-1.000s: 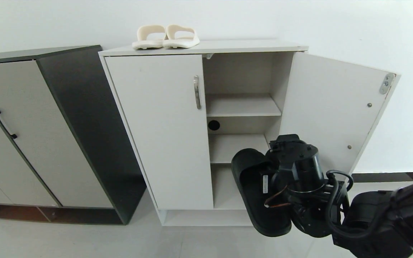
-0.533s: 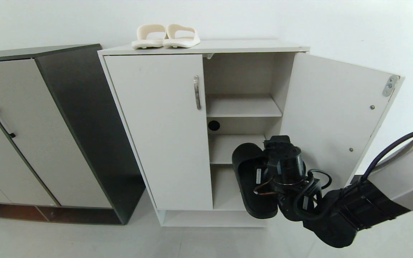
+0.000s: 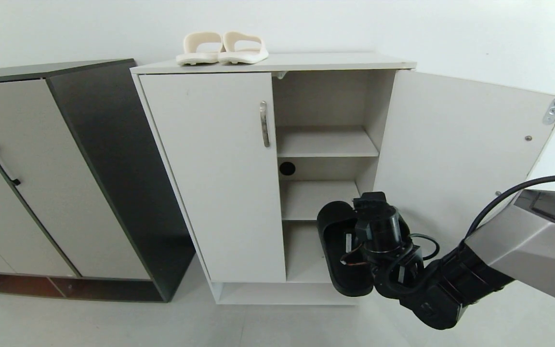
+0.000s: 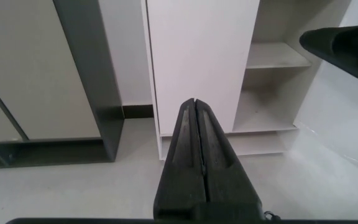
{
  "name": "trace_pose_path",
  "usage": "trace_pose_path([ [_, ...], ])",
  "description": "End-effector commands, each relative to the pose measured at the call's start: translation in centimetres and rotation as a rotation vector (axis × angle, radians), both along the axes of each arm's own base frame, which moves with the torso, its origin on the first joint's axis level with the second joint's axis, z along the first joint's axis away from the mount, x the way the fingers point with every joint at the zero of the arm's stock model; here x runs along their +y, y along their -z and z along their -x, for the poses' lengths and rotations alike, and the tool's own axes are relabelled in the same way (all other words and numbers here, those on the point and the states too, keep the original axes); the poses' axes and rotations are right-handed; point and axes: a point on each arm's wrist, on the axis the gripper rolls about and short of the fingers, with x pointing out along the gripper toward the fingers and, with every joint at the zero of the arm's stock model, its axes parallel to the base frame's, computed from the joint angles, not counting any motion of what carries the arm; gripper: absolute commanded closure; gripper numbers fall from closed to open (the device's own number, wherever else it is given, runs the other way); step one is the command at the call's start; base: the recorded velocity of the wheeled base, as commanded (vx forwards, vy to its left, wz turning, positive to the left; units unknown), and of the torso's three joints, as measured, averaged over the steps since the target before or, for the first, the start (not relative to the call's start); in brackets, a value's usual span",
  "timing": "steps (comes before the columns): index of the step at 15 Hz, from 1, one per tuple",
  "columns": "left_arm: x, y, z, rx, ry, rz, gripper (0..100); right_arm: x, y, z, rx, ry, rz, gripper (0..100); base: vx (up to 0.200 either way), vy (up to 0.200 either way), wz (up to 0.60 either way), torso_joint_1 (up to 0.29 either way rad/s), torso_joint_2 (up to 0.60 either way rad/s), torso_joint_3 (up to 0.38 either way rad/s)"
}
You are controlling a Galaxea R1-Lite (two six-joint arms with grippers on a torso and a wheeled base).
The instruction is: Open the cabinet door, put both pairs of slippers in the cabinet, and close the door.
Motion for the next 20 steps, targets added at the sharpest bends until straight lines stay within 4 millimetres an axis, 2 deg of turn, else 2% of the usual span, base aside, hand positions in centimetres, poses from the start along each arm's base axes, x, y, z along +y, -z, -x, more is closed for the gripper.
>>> trace_pose_path([
  [1,0.0,0.0,0.0,0.002,0.0,0.0,100,0.5,0.4,-0.1,0.001,-0.01,0.003,100,0.0,0.0,0.0,0.0,0.0,0.0],
  [4,0.0,0.0,0.0,0.002,0.0,0.0,100,3.0,1.5,-0.6,-0.012,-0.051,0.004,100,0.0,0.0,0.0,0.0,0.0,0.0],
  [7,0.0,0.0,0.0,0.002,0.0,0.0,100,4.0,1.8,-1.8,-0.028,-0.051,-0.01,100,0.0,0.0,0.0,0.0,0.0,0.0],
  [11,0.0,0.0,0.0,0.002,0.0,-0.001,100,4.5,2.1,-2.4,-0.024,-0.054,-0.007,100,0.0,0.0,0.0,0.002,0.01,-0.16],
  [20,0.0,0.0,0.0,0.002,0.0,-0.004,100,4.9,1.9,-1.9,-0.072,-0.04,-0.036,100,0.0,0.0,0.0,0.001,0.0,-0.176],
])
